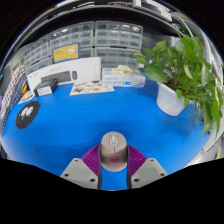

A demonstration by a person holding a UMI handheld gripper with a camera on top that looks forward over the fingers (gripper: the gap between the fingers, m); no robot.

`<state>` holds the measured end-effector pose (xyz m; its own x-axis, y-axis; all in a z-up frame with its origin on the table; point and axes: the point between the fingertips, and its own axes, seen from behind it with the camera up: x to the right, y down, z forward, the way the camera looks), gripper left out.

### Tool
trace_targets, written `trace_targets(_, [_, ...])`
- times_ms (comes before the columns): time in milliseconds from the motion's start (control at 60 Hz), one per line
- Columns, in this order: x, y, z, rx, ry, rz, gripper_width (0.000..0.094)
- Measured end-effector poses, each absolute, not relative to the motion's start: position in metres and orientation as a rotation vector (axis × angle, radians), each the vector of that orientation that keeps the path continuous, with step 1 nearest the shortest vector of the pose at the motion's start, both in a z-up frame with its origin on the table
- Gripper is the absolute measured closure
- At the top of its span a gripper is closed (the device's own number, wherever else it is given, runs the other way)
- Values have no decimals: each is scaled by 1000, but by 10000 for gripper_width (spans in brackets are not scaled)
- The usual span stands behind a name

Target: Arrange mouse

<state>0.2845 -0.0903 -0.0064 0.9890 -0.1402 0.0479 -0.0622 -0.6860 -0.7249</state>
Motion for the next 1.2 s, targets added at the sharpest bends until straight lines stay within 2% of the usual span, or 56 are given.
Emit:
trace_targets(117, [270,-75,46,-2258,237,-177,606])
trace_targets(317, [195,-19,201,-2003,256,-239,604])
trace_targets(383, [153,5,242,-1947,233,-209,604])
trace_targets(450, [104,28,272,-1901,182,-161,605])
trace_targets(517, [57,51,283,-1876,125,-129,605])
trace_targets(567, [22,66,277,-1885,101,-93,606])
trace_targets(667, [-44,91,243,-1931,47,-10,607])
trace_targets(817, [-103,112,146,-2071,-22,23,607])
trace_targets(1000, [-123,108,35,-2241,-41,30,609])
trace_targets(1133, [-129,98,-12,-2313,-43,41,598])
trace_targets(1200, [-127,101,-12,-2272,-82,24,598])
